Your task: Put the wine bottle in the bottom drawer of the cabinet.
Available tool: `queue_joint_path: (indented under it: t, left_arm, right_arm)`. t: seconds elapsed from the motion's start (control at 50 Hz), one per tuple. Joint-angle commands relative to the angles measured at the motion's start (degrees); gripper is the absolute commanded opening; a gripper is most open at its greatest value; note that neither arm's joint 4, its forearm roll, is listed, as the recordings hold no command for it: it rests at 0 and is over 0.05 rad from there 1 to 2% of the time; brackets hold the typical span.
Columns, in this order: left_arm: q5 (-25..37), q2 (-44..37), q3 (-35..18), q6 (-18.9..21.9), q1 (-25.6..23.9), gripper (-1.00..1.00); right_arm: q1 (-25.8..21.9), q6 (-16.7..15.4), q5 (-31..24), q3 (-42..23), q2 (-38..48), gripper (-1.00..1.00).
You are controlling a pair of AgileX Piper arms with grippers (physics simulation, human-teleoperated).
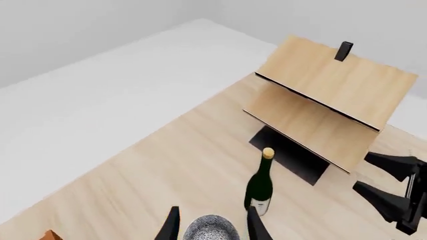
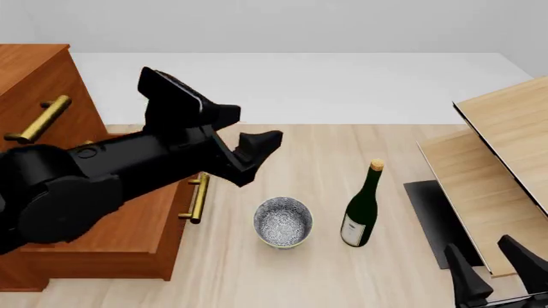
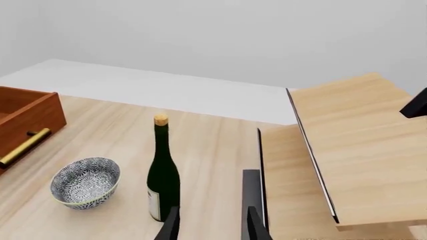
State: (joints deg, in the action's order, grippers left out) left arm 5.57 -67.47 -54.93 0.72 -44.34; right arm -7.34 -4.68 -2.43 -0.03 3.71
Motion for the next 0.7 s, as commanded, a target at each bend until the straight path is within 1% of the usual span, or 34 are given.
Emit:
queue_joint_path:
  t: [0.02,0.06,0.12,0.2,0.3,0.44,0.46,0.7]
  left_arm:
    - [1.70,-6.65,-6.96,0.74,-1.66,1.00]
    - [1.75,-7.30,-7.95,1.58,-2.49,1.00]
    - [2.45,-9.08,-10.34,1.82,-2.31,1.00]
    - [2.62,-10.51,-11.57,2.85,-2.39,1.00]
    - [3.04,-12.92,-13.10,3.80,-4.16,1.00]
    - [3.97,-15.33,-16.22,3.86,-5.98,1.00]
    - [3.85,-15.65,-16.51,4.33,-6.21,1.00]
    - [4.72,-19.12,-20.11,4.40,-8.81,1.00]
  right_arm:
    - [0.25,-0.10,-0.77,0.00,-0.65,1.00]
    - [0.28,-0.08,-0.76,0.00,-0.69,1.00]
    - [0.36,-0.10,-0.44,-0.01,-0.43,1.00]
    - [0.35,-0.23,-0.87,-0.01,-0.84,1.00]
    - [0.46,-0.26,-1.45,-0.02,-1.41,1.00]
    - [0.31,-0.36,-1.38,0.00,-1.16,1.00]
    - [0.38,-0.37,-1.35,0.01,-1.09,1.00]
    - [0.09,-0.30,-0.91,0.02,-0.18,1.00]
